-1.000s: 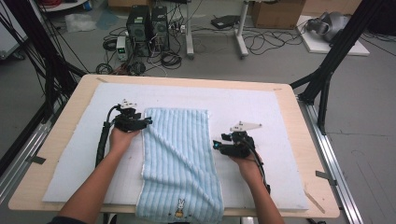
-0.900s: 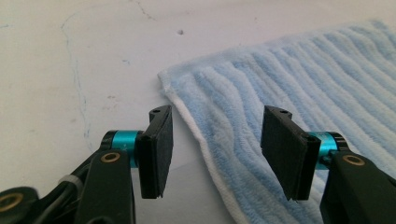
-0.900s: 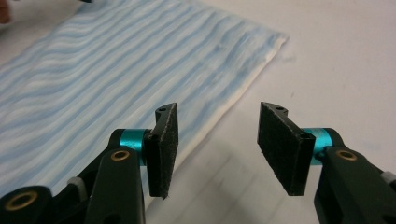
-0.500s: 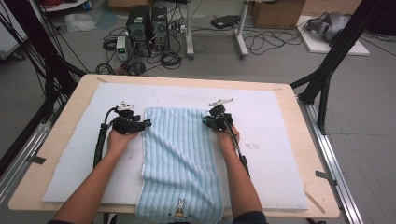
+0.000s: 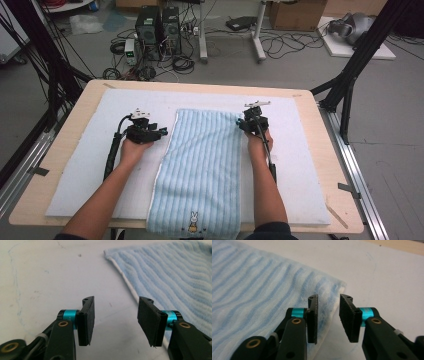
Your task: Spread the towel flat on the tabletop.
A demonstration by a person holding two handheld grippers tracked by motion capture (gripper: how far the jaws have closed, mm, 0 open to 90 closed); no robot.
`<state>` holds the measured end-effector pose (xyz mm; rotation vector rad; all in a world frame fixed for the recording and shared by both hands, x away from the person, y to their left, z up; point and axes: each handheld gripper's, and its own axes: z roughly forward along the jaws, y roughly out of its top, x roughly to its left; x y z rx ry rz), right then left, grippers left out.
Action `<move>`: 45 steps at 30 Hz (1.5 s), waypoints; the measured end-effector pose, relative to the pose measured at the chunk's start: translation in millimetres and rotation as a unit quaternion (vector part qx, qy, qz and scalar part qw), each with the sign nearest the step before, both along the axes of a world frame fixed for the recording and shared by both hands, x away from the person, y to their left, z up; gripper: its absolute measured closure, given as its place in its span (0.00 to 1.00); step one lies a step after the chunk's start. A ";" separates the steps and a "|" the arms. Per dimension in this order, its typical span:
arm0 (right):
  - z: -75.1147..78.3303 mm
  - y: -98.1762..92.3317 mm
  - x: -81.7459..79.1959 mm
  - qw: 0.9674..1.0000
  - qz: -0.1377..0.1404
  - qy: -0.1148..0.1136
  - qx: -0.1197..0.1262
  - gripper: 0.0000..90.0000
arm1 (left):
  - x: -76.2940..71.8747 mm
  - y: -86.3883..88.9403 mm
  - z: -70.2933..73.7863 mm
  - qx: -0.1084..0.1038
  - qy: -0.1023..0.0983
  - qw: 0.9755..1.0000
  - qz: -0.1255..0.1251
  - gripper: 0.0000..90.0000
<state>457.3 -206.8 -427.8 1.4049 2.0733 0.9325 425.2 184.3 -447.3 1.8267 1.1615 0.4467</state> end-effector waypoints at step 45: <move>-20.0 5.2 -2.9 0.998 0.035 0.025 0.048 0.72 | 60.0 -21.1 -2.5 0.052 0.024 0.998 0.005 0.63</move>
